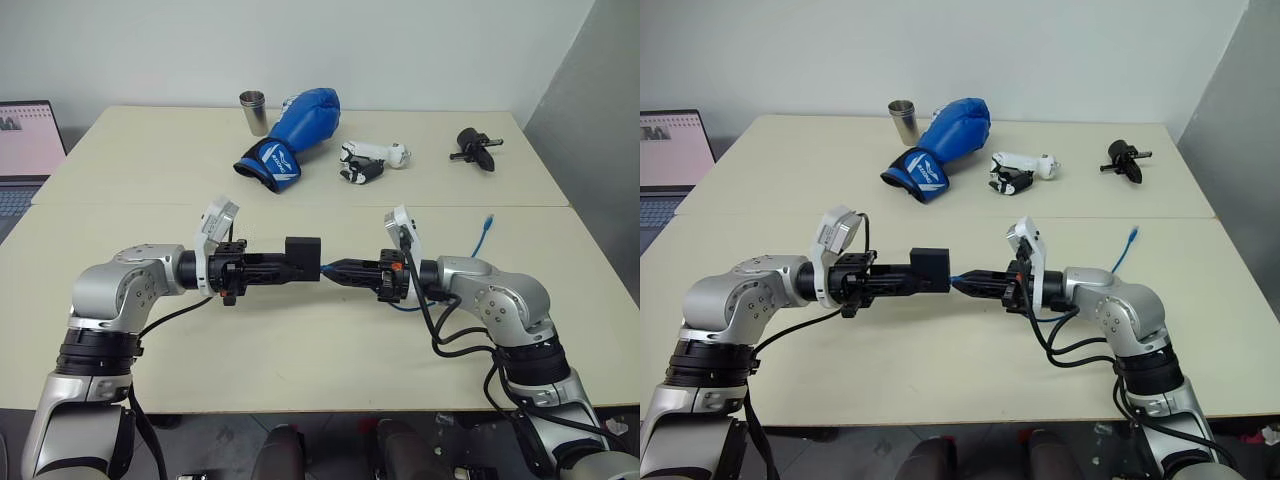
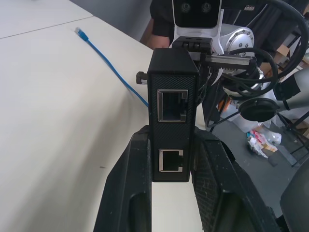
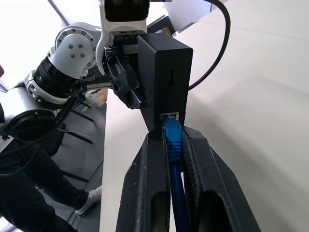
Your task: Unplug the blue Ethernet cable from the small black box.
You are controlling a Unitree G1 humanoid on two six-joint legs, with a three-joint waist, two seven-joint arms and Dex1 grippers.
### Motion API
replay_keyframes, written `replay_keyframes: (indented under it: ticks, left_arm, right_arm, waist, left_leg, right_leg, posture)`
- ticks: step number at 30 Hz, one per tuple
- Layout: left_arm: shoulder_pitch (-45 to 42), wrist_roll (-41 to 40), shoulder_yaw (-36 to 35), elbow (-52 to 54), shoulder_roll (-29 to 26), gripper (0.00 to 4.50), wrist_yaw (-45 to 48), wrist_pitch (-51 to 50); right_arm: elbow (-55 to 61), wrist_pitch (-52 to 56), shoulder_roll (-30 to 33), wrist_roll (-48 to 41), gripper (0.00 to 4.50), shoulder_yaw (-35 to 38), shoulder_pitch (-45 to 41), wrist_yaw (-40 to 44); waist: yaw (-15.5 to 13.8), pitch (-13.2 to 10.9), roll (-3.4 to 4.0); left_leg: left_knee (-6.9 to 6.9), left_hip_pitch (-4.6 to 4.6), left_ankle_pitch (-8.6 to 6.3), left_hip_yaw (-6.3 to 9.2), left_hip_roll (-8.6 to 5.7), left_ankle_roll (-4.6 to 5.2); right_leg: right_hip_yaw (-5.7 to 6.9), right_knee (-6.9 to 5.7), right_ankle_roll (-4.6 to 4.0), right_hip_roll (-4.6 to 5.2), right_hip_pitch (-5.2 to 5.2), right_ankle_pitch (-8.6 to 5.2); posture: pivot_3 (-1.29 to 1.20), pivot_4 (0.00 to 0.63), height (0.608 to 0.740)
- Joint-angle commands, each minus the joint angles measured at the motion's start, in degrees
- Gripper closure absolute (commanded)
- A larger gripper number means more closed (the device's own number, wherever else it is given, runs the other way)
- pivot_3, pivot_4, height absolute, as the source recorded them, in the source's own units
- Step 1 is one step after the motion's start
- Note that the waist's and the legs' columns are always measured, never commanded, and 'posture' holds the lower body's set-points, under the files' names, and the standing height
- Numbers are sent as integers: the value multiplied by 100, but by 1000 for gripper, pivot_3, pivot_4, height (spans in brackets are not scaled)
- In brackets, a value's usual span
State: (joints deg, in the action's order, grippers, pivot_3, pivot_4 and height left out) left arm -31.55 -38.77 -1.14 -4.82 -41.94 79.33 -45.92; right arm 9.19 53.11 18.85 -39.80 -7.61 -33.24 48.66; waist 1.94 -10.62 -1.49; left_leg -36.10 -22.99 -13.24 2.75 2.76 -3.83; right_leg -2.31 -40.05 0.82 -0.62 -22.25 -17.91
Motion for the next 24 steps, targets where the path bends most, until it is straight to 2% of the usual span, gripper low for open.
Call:
replay_keyframes:
  ticks: [1, 10, 14, 20, 23, 24]
  left_arm:
    - [26, 34, -17, 175, -100, 3720, 55, 146]
    - [82, 286, -221, -297, -434, 3720, 67, 545]
    - [179, 320, -259, -306, -452, 3720, 5, 631]
    - [275, 321, -337, -194, -191, 3720, -502, 640]
    - [280, 399, -316, -125, 24, 3720, -815, 747]
    - [284, 415, -311, -105, 77, 3720, -890, 784]
  right_arm:
    - [145, 23, 46, -117, 4423, 96, -126, 24]
    - [4, 11, 800, -24, 4424, 342, 328, 172]
    - [-231, -313, 1028, 212, 4425, 649, 493, -29]
    - [-1804, -2866, 797, 2405, 4425, 501, 222, -1815]
    - [-2505, -3494, 595, 2987, 4425, 410, 71, -2299]
    - [-2645, -3604, 536, 3082, 4425, 400, 42, -2365]
  waist:
    - [0, 0, 0]
    - [-3, 0, 0]
    - [-3, -1, 1]
    - [-1, -1, 1]
    - [1, -1, 1]
    - [3, -1, 1]
  left_leg:
    - [0, 0, 0, 0, 0, 0]
    - [1, -1, 0, -1, -1, 0]
    - [2, -2, -1, -2, 0, 1]
    - [2, 0, 0, -8, 0, 1]
    - [3, -2, 0, -12, 0, 1]
    - [3, -2, 0, -13, 0, 0]
  right_leg:
    - [0, 0, 0, 0, 0, 0]
    - [0, 6, 0, 0, 0, 0]
    - [-1, 6, 1, 0, -1, -1]
    - [-6, 6, 28, 0, -2, -15]
    - [-9, 5, 26, 0, -5, -14]
    - [-10, 5, 2, 0, -5, 0]
  posture:
    - [0, 150, 740]
    - [0, 150, 740]
    - [0, 150, 740]
    - [0, 150, 740]
    - [0, 150, 740]
    - [0, 150, 740]
